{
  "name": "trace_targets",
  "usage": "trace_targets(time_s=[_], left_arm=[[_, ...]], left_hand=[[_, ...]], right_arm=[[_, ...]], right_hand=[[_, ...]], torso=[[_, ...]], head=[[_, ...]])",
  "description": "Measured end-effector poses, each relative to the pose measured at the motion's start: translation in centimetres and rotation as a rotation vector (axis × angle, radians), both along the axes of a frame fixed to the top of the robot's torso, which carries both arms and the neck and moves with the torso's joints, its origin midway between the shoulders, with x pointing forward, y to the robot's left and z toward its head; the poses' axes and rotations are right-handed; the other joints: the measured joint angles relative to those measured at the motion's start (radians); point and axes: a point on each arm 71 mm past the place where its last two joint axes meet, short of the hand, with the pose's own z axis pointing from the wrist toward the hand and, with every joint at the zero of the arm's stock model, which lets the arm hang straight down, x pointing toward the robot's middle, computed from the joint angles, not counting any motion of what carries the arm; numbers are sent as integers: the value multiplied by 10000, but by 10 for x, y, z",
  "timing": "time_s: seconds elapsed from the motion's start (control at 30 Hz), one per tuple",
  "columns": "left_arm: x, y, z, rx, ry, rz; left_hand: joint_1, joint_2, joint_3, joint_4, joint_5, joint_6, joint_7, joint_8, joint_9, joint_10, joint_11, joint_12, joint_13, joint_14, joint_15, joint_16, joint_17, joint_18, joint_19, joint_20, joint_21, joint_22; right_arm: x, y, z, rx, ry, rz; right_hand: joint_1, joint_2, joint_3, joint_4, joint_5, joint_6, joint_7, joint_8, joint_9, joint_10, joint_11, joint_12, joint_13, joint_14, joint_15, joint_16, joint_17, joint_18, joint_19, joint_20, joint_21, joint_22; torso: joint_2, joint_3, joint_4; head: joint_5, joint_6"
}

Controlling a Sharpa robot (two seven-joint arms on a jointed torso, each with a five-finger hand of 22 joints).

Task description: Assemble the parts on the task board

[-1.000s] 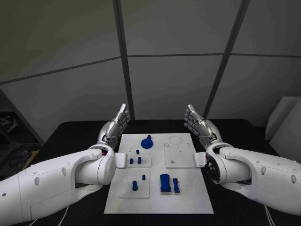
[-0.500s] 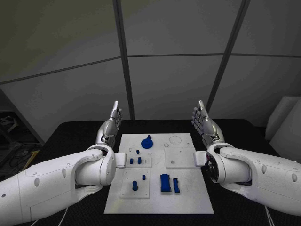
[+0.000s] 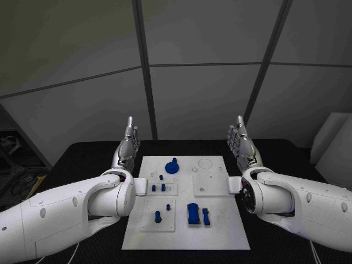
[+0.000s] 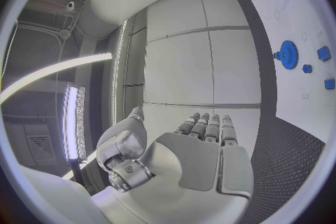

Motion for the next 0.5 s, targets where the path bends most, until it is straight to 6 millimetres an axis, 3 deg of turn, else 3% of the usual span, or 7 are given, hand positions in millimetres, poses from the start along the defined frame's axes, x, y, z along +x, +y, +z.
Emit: trace_targets(time_s=[0.03,0.13,0.5], left_arm=[[0,0,0,1,0,2],[0,0,0,4,-2,7],[0,0,0,11,-6,14]], left_hand=[[-479,-4,0,0,0,-71,1,0,0,-97,-1,0,0,-55,-1,0,0,0,0,0,0,-1],[-564,7,0,0,0,-85,14,0,1,-124,6,0,1,-56,-1,0,1,0,0,0,0,-2],[-584,-15,0,0,1,-84,14,0,1,-124,6,0,3,-55,-1,0,2,-1,0,0,0,-3]], right_arm=[[0,0,0,0,-2,-3],[0,0,0,1,1,-12],[0,0,0,4,5,-23]], right_hand=[[-269,3,0,0,0,-445,-6,0,0,-611,-16,0,-2,-595,-9,1,0,2,-266,-6,0,-5],[-1144,12,0,0,0,-573,-11,0,0,-827,-13,0,-5,-826,-14,1,0,1,-332,-8,0,-6],[-1189,12,0,0,1,-572,-12,0,1,-826,-13,0,-3,-825,-14,1,2,3,-331,-9,0,-6]], torso=[[0,-1,0],[0,-1,0],[0,-1,0]], head=[[0,0],[0,0],[0,0]])
